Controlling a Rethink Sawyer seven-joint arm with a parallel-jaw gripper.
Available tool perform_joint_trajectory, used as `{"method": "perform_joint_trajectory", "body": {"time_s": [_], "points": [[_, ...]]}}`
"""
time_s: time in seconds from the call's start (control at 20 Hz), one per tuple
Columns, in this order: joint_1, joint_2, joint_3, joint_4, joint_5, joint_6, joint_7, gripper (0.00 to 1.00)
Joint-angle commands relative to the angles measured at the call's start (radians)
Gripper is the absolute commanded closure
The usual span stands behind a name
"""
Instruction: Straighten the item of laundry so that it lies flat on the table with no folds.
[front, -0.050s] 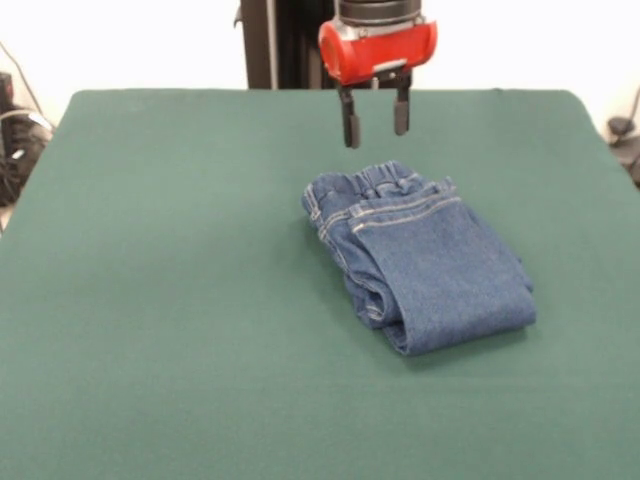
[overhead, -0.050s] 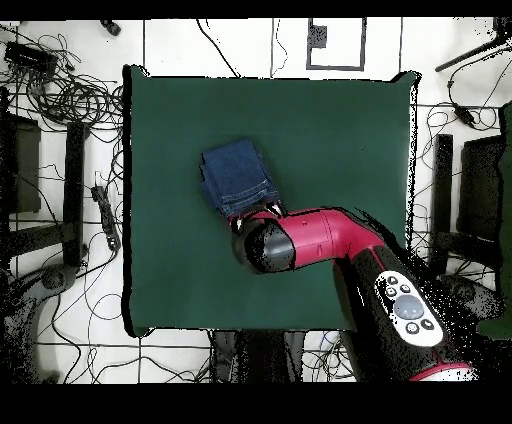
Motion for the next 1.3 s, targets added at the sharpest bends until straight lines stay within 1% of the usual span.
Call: {"method": "perform_joint_trajectory", "body": {"time_s": [0.05,0.45,0.5,0.6,0.8,1.0,1.3], "points": [[-0.011,0.045,0.183,0.067,-0.115,0.141,-0.359,0.00],[-0.008,0.118,0.197,0.019,-0.223,0.157,-0.373,0.00],[-0.004,0.135,0.197,0.001,-0.236,0.161,-0.378,0.00],[-0.006,0.142,0.202,0.006,-0.261,0.158,-0.381,0.00],[-0.019,0.176,0.207,-0.016,-0.299,0.165,-0.396,0.00],[-0.053,0.156,0.245,-0.016,-0.294,0.193,-0.429,0.00],[-0.123,0.156,0.294,0.005,-0.311,0.225,-0.488,0.00]]}}
